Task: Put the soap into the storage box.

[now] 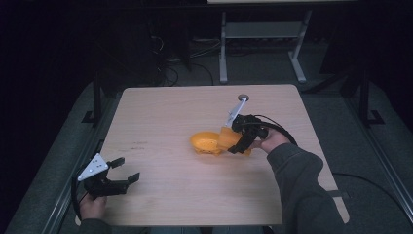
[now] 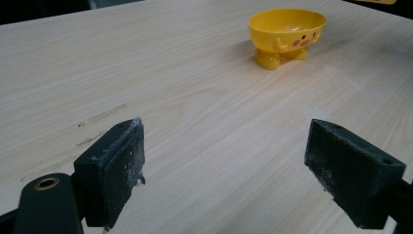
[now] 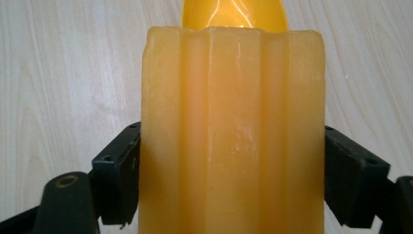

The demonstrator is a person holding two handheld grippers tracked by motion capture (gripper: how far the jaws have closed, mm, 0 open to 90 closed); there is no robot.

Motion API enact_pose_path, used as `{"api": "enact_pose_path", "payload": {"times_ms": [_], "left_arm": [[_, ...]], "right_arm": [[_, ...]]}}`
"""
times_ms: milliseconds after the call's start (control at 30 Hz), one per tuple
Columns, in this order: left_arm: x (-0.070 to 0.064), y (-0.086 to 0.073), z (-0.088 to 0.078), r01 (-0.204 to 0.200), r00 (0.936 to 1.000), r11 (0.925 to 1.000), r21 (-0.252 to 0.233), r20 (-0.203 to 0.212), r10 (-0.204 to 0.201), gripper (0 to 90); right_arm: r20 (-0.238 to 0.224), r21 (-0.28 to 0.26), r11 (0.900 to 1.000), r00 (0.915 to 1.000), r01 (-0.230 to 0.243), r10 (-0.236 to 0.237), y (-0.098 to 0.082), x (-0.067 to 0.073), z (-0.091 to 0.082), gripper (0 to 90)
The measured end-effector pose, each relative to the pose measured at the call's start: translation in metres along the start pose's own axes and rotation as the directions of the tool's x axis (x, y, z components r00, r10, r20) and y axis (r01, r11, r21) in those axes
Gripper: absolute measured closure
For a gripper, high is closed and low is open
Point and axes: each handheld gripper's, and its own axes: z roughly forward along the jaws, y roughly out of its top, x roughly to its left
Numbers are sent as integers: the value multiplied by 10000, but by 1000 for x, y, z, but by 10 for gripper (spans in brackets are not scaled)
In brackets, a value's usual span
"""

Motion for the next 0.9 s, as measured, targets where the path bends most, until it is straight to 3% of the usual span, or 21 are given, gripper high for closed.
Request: {"api": "enact_pose_path", "payload": {"times_ms": [467, 600, 833, 900], "left_arm": [[1, 0, 0, -54, 10000, 10000, 0, 9, 54, 143], [0, 0, 0, -53, 10000, 10000, 0, 4, 53, 143], [0, 0, 0, -47, 10000, 10000, 4, 26, 47, 143], [0, 0, 0, -59, 10000, 10000, 23, 29, 59, 143]], "right_arm": [[-143, 88, 9998, 9998, 173, -172, 18, -7, 6, 206], [-100, 314, 9988, 9992, 382, -379, 26, -6, 9, 206], [-202, 115, 9984, 9983, 546, -543, 40, -8, 11, 206], [-140, 336, 9969, 9974, 709, -705, 47, -9, 14, 206]]}}
